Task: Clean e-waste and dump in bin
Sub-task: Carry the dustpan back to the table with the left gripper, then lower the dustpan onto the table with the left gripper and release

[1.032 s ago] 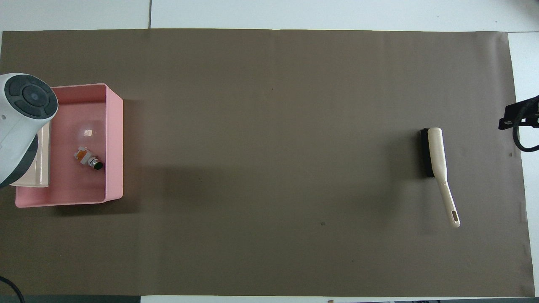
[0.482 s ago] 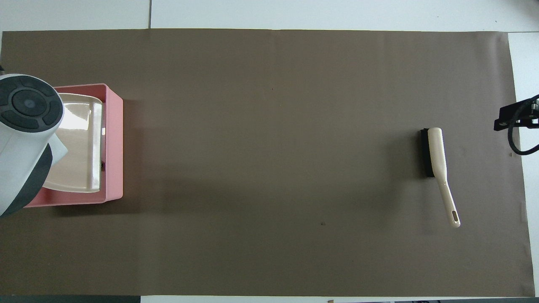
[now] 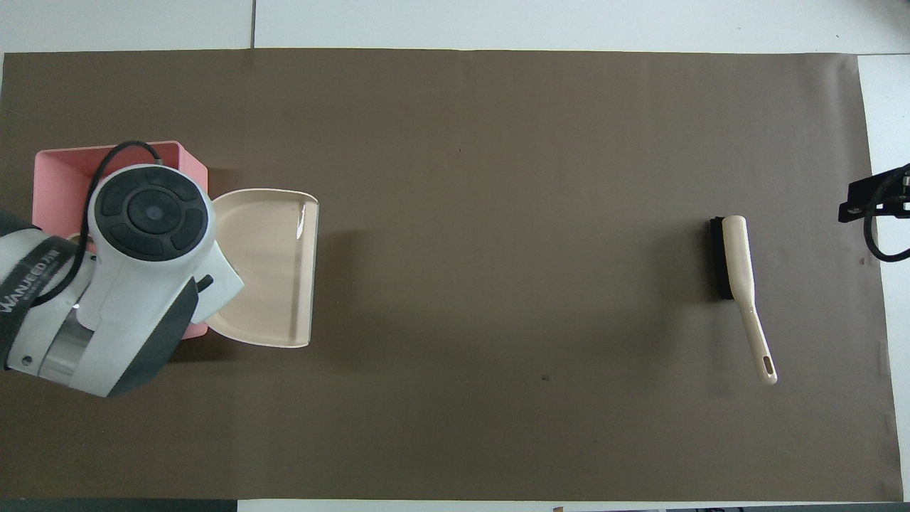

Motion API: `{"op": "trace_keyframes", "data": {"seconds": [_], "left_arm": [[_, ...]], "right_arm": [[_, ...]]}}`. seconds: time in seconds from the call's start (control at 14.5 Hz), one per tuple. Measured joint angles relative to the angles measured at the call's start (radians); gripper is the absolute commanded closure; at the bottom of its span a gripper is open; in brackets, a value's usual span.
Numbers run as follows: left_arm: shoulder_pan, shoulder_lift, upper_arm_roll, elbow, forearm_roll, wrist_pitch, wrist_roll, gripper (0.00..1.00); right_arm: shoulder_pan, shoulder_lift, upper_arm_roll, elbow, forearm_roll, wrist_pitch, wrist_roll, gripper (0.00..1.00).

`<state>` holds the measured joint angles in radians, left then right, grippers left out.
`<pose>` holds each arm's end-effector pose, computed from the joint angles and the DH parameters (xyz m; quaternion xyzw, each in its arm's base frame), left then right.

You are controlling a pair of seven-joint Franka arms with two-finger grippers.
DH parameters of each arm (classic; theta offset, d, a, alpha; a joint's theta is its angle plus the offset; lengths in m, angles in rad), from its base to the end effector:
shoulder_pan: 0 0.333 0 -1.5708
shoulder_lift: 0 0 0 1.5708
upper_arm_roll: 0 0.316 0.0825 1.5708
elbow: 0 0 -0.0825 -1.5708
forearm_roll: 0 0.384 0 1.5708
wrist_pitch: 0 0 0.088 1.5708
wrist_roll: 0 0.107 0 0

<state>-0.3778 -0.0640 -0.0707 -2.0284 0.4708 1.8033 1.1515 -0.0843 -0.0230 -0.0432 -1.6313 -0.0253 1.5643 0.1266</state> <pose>0.4863 -0.1924 0.4713 -0.6236 0.7448 0.1509 0.1833 0.5404 -0.0723 0.6081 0.9917 -0.1265 -0.0220 0.0121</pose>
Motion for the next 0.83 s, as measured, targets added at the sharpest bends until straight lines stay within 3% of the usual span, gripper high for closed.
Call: {"op": "trace_keyframes", "data": {"seconds": [0.34, 0.83], "left_arm": [[-0.168, 0.079, -0.002, -0.066, -0.035, 0.089, -0.226, 1.00], [-0.184, 0.147, 0.006, -0.114, -0.061, 0.214, -0.260, 1.00]], "right_arm": [[0.001, 0.000, 0.022, 0.000, 0.000, -0.017, 0.000, 0.00], [0.029, -0.003, 0.028, 0.042, 0.000, -0.079, 0.000, 0.00]]}}
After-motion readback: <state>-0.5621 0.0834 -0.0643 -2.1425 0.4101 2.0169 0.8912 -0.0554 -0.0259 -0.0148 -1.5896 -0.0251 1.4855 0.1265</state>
